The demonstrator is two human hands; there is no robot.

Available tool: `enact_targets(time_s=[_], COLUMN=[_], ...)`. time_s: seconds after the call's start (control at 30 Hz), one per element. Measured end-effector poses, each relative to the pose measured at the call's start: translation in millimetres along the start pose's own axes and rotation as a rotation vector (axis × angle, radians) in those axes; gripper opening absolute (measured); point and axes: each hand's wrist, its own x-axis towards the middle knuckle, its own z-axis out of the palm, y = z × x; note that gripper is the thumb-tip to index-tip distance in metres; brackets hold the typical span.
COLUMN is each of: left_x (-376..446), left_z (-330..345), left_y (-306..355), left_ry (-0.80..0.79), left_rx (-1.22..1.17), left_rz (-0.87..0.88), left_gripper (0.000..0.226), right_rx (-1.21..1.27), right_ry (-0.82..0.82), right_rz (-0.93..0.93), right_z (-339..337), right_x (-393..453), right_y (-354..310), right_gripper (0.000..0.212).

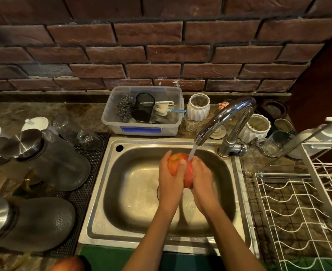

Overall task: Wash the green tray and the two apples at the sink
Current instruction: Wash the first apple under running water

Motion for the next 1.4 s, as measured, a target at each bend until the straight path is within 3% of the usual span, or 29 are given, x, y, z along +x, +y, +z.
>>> enact_targets(time_s=[0.1,0.17,0.27,0.4,0.5,0.6,0.73,0.83,0.93,1.07,1.2,1.4], left_x=[5.8,10.2,7.4,-7.0,-12.6,-10.4,-6.7,-5.6,-4.8,-6.6,-1.2,2.4], left_z=[7.6,8.3,7.7,11.5,16.2,20.8,21.7,21.3,19.1,10.6,1.7,19.1], left_y=[2.1,-0.5,-2.7,-10.9,-16.8,-15.7,-19.8,-22.1,-23.0,-26.1,-27.6,-19.6], left_ry=[0.169,0.222,0.203,0.062,0.014,0.093,0.152,0.217,0.245,0.137,0.004,0.219], left_rx=[-0.088,-0.187,-0.265,-0.316,-0.342,-0.368,-0.389,-0.465,-0.485,-0.299,-0.161,-0.253], left_rz=[-0.043,-0.108,-0.165,-0.100,-0.068,-0.065,-0.104,-0.211,-0.309,-0.181,-0.038,-0.119], left_gripper=[0.033,0.027,0.029,0.048,0.061,0.053,0.031,0.023,0.025,0.035,0.053,0.026], right_rx=[-0.015,-0.031,-0.109,-0.086,-0.057,-0.031,-0.123,-0.124,-0.097,-0.032,0.008,-0.058], right_ry=[0.044,-0.037,-0.089,0.052,0.156,0.134,-0.026,0.008,0.055,0.100,0.142,-0.045], right_rz=[-0.018,-0.057,-0.081,-0.114,-0.092,-0.094,-0.091,-0.102,-0.141,-0.063,0.038,-0.014], right_z=[3.8,0.2,-3.9,-3.8,-5.0,-6.0,-8.0,-3.7,0.1,0.9,-0.8,-10.4], right_x=[-7.3,-9.2,-9.0,-10.8,-9.5,-12.4,-15.5,-16.7,-16.3,-7.6,1.5,-8.0], right_y=[5.4,8.3,9.8,1.6,-0.1,0.7,2.3,8.1,13.0,8.1,-0.7,3.1], right_gripper=[0.026,0.026,0.036,0.019,0.023,0.026,0.032,0.048,0.037,0.017,0.026,0.021])
